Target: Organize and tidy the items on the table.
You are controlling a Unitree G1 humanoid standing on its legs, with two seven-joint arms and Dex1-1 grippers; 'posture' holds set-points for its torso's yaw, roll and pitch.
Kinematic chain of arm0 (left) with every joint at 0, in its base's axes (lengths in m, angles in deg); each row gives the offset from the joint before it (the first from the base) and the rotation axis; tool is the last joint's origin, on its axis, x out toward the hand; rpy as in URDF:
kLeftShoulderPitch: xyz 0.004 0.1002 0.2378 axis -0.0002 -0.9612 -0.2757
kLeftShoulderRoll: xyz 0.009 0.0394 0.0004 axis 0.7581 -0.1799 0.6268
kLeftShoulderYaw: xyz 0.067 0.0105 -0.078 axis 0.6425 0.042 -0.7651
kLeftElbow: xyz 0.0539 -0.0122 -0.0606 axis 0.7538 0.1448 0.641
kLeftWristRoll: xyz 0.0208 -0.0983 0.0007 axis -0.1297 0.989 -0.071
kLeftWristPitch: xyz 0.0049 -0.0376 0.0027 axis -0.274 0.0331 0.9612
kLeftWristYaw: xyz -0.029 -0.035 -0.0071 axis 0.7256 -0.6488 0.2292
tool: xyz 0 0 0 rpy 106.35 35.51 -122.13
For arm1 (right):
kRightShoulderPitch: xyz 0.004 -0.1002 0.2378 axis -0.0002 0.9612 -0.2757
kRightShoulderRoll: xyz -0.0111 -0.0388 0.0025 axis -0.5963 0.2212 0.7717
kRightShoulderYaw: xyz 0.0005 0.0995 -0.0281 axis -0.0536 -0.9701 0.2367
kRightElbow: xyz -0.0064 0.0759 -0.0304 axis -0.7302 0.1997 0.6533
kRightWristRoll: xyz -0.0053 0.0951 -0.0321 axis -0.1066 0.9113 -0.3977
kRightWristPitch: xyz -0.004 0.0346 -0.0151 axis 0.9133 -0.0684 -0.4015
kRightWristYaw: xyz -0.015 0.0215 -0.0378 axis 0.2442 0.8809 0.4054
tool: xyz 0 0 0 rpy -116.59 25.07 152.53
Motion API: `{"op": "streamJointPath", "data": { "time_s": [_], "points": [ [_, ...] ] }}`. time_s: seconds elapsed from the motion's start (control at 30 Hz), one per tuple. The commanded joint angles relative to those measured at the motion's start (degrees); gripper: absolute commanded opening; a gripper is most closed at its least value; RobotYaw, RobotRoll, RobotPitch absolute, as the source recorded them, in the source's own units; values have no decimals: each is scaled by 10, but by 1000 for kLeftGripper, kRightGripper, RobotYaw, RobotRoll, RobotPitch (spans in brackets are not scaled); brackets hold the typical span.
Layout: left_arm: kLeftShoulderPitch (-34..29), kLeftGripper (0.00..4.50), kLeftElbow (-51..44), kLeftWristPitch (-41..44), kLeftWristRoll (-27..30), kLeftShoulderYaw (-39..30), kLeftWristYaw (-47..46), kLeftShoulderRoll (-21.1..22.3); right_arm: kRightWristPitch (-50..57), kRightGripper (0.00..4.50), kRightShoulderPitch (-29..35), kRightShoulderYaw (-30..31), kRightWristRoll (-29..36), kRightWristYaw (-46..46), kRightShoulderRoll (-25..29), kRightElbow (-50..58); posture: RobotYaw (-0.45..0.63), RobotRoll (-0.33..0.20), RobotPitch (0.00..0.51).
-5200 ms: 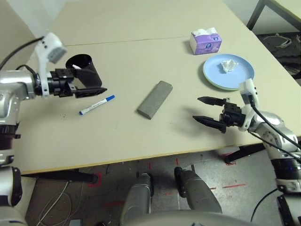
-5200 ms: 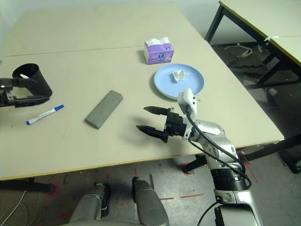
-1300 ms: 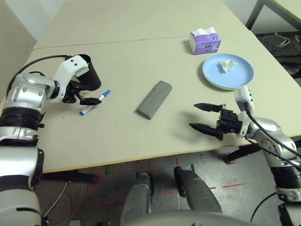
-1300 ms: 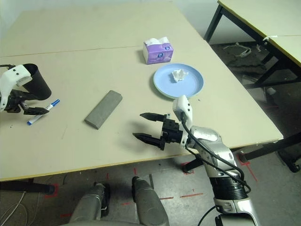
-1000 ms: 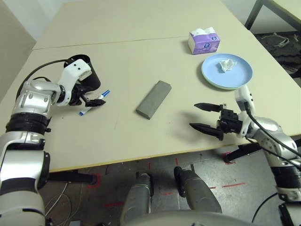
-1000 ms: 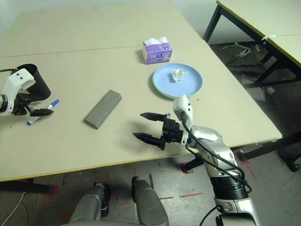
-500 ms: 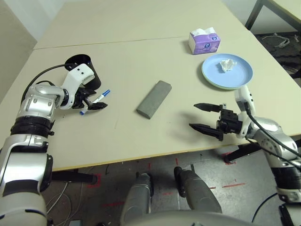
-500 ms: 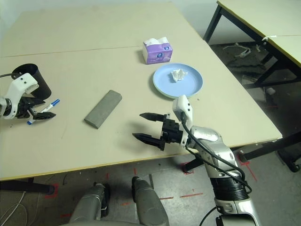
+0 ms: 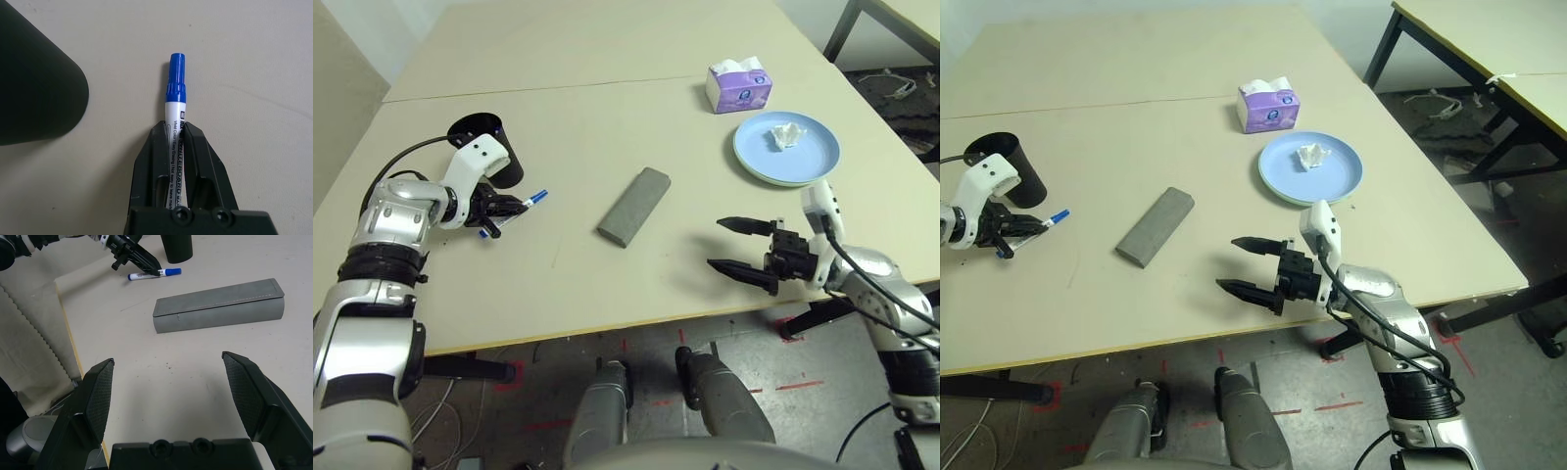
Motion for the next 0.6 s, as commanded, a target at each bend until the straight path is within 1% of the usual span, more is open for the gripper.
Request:
{"op": "streamJointPath", "data": {
  "time_s": [0.03, 0.17, 0.27, 0.33, 0.37, 0.43, 0.5, 0.6],
  "points": [
    [-18, 274, -14, -6, 6, -10, 5, 2, 1, 4500, -1, 6, 5, -4, 0, 4, -197, 0, 188],
    [-41, 274, -81, 8, 58, -46, 42, 5, 1, 4500, -3, 5, 4, -7, 2, 2, -193, 0, 187],
    [-46, 274, -140, 37, 142, -113, 66, -3, -3, 4500, -6, 4, 2, -11, 3, -6, -189, 0, 187],
    [-45, 274, -170, 50, 193, -164, 58, -10, -2, 4500, -9, 6, 1, -10, 2, -6, -185, 0, 186],
    [-46, 274, -180, 55, 208, -180, 52, -12, 0, 4500, -11, 6, 1, -9, 2, -5, -185, 0, 186],
    [-41, 274, -201, 65, 245, -229, 17, -25, -4, 4500, -10, 8, 0, -10, -1, -9, -180, 0, 185],
    [-37, 274, -213, 69, 266, -260, -17, -35, -7, 4500, -9, 8, -1, -11, -2, -12, -180, 0, 185],
    [-23, 274, -189, 35, 265, -312, -109, -49, -10, 4500, -11, 9, -2, -12, -5, -17, -169, 0, 185]
  ]
}}
